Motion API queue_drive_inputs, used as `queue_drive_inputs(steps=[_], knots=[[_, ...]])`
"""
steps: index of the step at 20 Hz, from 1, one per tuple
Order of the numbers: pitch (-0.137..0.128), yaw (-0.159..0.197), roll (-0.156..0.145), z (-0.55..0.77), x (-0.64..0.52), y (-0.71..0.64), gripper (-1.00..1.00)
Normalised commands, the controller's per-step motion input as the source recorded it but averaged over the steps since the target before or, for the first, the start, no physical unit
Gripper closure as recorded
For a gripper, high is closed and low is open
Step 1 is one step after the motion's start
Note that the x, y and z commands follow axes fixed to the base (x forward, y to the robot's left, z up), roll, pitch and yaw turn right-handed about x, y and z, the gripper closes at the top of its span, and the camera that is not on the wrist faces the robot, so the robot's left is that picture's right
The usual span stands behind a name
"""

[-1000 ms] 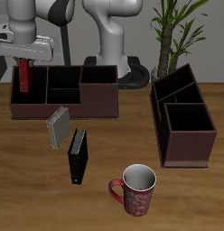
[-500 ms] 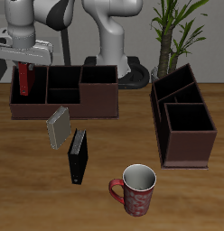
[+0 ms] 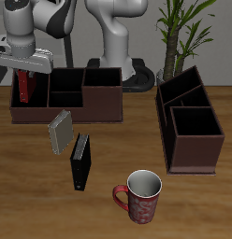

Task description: Place the red book into the back desk caddy's left compartment and place the black book into the back desk caddy's left compartment and place the yellow book into the left desk caddy's right compartment

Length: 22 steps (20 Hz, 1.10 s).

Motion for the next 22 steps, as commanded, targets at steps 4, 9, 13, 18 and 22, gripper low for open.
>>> queue_drive_inputs(steps=[4,9,13,18,22], knots=[[0.060,-0.015,0.004,-0.19,0.00,0.03,1.00],[0.030,-0.030,-0.027,-0.08,-0.01,-0.08,1.00],[0.014,-0.015,-0.021,-0.08,0.01,-0.06,1.00],[0.034,-0.018,-0.046,-0.13,0.03,-0.12,1.00],[0.064,-0.040,-0.061,-0.15,0.06,-0.14,-1.00]])
